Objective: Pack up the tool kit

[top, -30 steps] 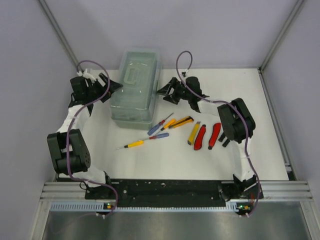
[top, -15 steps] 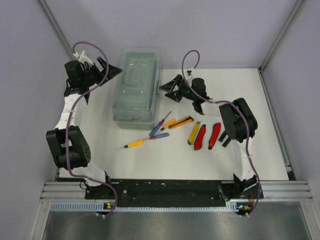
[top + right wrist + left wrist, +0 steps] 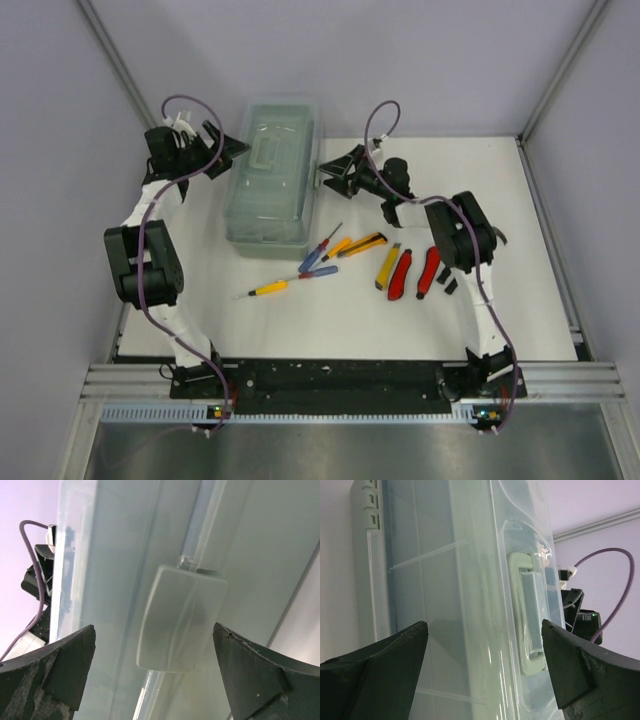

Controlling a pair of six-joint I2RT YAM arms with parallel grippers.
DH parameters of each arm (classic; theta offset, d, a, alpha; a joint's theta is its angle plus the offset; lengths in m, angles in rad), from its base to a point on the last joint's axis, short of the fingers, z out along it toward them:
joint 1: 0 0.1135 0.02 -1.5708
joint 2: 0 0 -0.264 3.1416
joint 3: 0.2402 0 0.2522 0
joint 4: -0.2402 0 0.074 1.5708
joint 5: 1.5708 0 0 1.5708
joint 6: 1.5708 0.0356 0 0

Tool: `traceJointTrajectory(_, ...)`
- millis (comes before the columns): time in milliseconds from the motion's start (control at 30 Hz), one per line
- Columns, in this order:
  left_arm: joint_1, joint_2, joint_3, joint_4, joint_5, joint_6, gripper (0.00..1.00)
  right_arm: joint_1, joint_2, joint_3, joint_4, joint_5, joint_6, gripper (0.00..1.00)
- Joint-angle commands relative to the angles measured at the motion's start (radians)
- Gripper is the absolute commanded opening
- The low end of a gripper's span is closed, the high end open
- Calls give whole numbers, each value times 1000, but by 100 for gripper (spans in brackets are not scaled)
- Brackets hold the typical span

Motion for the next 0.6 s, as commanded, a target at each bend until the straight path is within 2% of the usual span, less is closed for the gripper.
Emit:
traceJointTrajectory(0,0,-1,39,47,43,6,98,-3,28,52,76,-23,19,99)
traceJointTrajectory(100,-6,22,45,32,63,11,97,-1,54,68,85,-22,30,99)
traceJointTrajectory(300,-34,51,48,3,97,57,96,2,161,114,309,-15,202,99)
traceJointTrajectory(567,-40,76,65,-25,100,63,96,22,189,132,299,-26,213,98)
